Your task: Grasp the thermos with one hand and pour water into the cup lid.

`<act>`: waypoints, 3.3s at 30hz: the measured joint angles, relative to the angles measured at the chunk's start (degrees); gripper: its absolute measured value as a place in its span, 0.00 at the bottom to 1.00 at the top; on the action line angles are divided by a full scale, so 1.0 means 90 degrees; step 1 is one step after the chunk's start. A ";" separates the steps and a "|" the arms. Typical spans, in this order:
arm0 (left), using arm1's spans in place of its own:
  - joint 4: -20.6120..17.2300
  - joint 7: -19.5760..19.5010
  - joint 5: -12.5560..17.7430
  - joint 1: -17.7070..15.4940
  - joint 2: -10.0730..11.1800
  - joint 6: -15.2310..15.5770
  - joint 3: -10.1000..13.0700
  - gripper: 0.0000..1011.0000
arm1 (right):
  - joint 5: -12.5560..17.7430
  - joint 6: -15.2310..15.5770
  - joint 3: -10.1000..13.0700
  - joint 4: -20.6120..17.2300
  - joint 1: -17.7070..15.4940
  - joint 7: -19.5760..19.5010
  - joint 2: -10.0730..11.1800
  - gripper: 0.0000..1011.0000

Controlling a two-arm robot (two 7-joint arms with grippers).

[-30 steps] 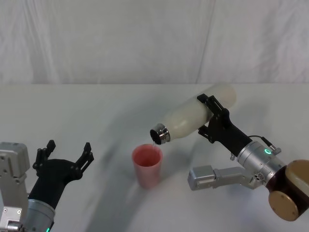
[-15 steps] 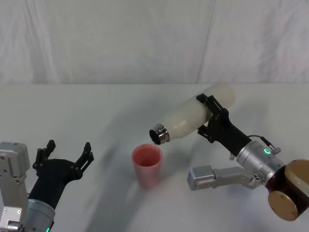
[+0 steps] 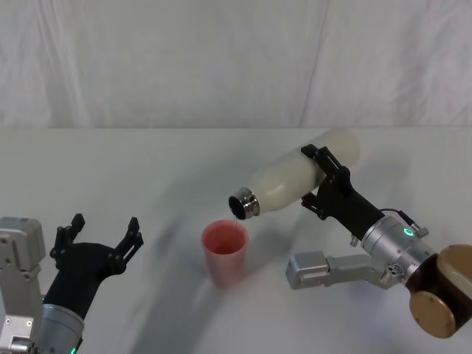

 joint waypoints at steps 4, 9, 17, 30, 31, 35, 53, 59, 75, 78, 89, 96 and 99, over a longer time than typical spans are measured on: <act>0.0000 0.0000 0.0000 0.0000 0.0000 0.0000 0.0000 0.99 | 0.0133 -0.0027 0.0067 -0.0044 -0.0050 0.0089 -0.0018 0.94; 0.0000 0.0000 0.0000 0.0000 0.0000 0.0000 0.0000 0.99 | 0.0182 -0.0043 0.0103 -0.0066 -0.0076 0.0134 -0.0024 0.94; 0.0000 0.0000 0.0000 0.0000 0.0000 0.0000 0.0000 0.99 | 0.0470 -0.0086 0.0247 -0.0215 -0.0187 0.0374 -0.0031 0.94; 0.0000 0.0000 0.0000 0.0000 0.0000 0.0000 0.0000 0.99 | 0.1234 -0.0103 0.0707 -0.0684 -0.0572 0.0848 -0.0108 0.94; 0.0000 0.0000 0.0000 0.0000 0.0000 0.0000 0.0000 0.99 | 0.1322 -0.0099 0.0768 -0.0744 -0.0622 0.0906 -0.0113 0.94; 0.0000 0.0000 0.0000 0.0000 0.0000 0.0000 0.0000 0.99 | 0.1597 -0.0068 0.0942 -0.0954 -0.0781 0.1103 -0.0133 0.94; 0.0000 0.0000 0.0000 0.0000 0.0000 0.0000 0.0000 0.99 | 0.3395 0.0195 0.1820 -0.1741 -0.1549 0.2253 -0.0438 0.94; 0.0000 0.0000 0.0000 0.0000 0.0000 0.0000 0.0000 0.99 | 0.3821 0.0313 0.2049 -0.1920 -0.1707 0.2462 -0.0544 0.94; 0.0000 0.0000 0.0000 0.0000 0.0000 0.0000 0.0000 0.99 | 0.4934 0.0869 0.2661 -0.2294 -0.2004 0.2943 -0.0756 0.94; 0.0000 0.0000 0.0000 0.0000 0.0000 0.0000 0.0000 0.99 | 0.5110 0.0986 0.2751 -0.2348 -0.2035 0.3006 -0.0782 0.94; 0.0000 0.0000 0.0000 0.0000 0.0000 0.0000 0.0000 0.99 | 0.6008 0.1537 0.3083 -0.2631 -0.2294 0.3290 -0.0901 0.94; 0.0000 0.0000 0.0000 0.0000 0.0000 0.0000 0.0000 0.99 | 0.6477 0.1750 0.3212 -0.2793 -0.2464 0.3411 -0.0868 0.94; 0.0000 0.0000 0.0000 0.0000 0.0000 0.0000 0.0000 0.99 | 0.6617 0.1796 0.3238 -0.2840 -0.2512 0.3420 -0.0841 0.94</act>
